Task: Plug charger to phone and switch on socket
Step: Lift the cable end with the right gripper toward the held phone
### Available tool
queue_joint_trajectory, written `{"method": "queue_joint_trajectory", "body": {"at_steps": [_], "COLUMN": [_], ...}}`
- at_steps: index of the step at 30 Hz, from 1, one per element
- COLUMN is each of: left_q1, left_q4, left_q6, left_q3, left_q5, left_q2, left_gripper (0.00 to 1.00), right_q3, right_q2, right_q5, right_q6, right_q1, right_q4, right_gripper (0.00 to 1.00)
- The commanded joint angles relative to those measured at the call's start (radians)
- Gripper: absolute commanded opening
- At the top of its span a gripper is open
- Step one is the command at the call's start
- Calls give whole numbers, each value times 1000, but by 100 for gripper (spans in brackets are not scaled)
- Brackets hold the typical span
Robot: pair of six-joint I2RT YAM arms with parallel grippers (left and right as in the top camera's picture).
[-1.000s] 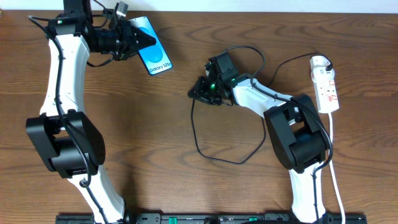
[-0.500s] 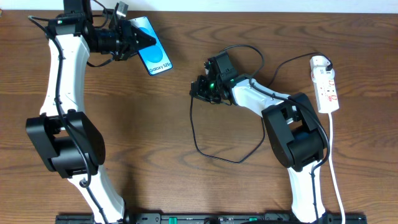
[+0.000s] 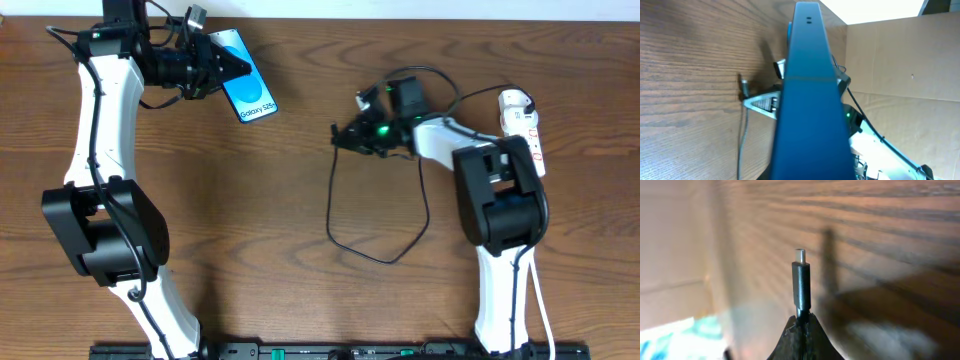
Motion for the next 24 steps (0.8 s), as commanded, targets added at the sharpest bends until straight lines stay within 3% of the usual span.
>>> {"method": "queue_joint_trajectory", "body": {"at_steps": [1,20,24], "left_q1": [2,2,2], "left_q4": [-2,169,176], "left_q6": [24,24,24], "left_q3": [11,11,11], "left_q5": [47,425,439], "left_q2": [-13,-13,-13], "left_gripper": [7,7,8], "right_q3": [-3,-3,-3], "right_q2": [-42,-332,-358], "right_q5": [-287,-377,-407], "right_q6": [-153,-129,-97], "right_q1": [-3,87,116], "right_q4": [0,-35,-27], "right_gripper": [1,1,1]}}
